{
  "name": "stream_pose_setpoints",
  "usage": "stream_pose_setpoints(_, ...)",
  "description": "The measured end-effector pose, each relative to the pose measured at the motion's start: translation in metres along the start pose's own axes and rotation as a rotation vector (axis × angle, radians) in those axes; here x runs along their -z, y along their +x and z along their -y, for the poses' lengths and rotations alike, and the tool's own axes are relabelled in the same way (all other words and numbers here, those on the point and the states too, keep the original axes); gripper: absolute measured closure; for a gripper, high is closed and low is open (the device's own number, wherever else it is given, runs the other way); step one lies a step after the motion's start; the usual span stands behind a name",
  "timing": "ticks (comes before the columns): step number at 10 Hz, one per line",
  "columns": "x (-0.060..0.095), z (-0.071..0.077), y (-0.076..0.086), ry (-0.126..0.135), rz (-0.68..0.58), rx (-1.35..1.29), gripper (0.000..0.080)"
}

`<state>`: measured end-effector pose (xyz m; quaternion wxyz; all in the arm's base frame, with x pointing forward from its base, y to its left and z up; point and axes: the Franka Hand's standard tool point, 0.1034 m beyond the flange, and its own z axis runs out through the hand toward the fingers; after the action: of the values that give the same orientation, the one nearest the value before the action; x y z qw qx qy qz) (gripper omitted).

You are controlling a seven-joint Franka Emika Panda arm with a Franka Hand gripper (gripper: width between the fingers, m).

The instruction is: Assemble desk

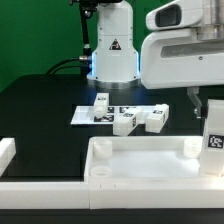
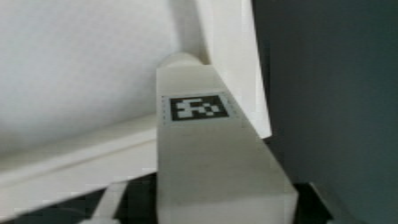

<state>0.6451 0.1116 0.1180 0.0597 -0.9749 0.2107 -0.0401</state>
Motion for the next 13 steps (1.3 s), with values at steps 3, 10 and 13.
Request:
stream_pose_setpoints(3, -0.002, -0.0015, -0.0034, 0.022, 0.024, -0.536, 0.0499)
stream_pose_setpoints(10, -0.0035, 0.0022, -0.0074, 0.061, 0.084, -1.0, 0.0491)
stream_pose_setpoints(13, -0.0012, -0.0014, -0.0038, 0.066, 0.061, -0.642, 0.0305)
